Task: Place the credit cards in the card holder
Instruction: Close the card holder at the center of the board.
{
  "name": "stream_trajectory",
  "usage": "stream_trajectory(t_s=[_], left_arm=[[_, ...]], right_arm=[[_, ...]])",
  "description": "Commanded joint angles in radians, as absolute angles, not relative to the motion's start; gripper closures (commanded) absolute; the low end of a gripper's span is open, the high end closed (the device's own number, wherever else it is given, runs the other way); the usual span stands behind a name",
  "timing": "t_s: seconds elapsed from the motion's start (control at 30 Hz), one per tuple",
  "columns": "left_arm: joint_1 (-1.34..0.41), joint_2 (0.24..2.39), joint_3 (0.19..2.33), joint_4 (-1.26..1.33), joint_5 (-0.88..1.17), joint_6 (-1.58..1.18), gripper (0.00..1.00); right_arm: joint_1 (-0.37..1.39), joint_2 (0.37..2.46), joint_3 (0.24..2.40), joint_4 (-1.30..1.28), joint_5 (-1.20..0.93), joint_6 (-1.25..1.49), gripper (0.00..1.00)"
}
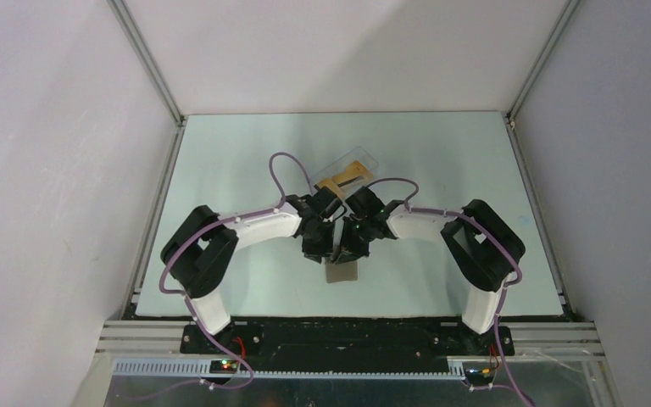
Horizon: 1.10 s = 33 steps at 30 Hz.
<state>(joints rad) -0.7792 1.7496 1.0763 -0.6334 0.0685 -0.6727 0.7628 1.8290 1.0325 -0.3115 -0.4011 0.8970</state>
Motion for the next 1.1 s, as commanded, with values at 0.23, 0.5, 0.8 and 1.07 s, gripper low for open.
stream_trajectory(t_s=[0.23,0.5,0.8,1.07], left_arm=[[-0.782,1.723,1.070,-0.583,0.081,-0.683,0.65],[-0.782,1.734,1.072,-0.584,0.072,-0.688,0.65],[-0.778,1.696,1.095,-0.574,0.115,-0.688,0.63],[-0.751,1.696,1.066,-0.515,0.195,-0.703,0.62]], right_arm=[[0.764,1.811,0.978,-0.311,-0.344,0.857,0.79],[0.709,1.665,0.979,-0.376,-0.385,0.837,0.48],[0.660,1.593,0.976,-0.489,-0.349,0.764,0.34],[0.556,1.619,0.844,-0.372,-0.490,0.752,0.32]])
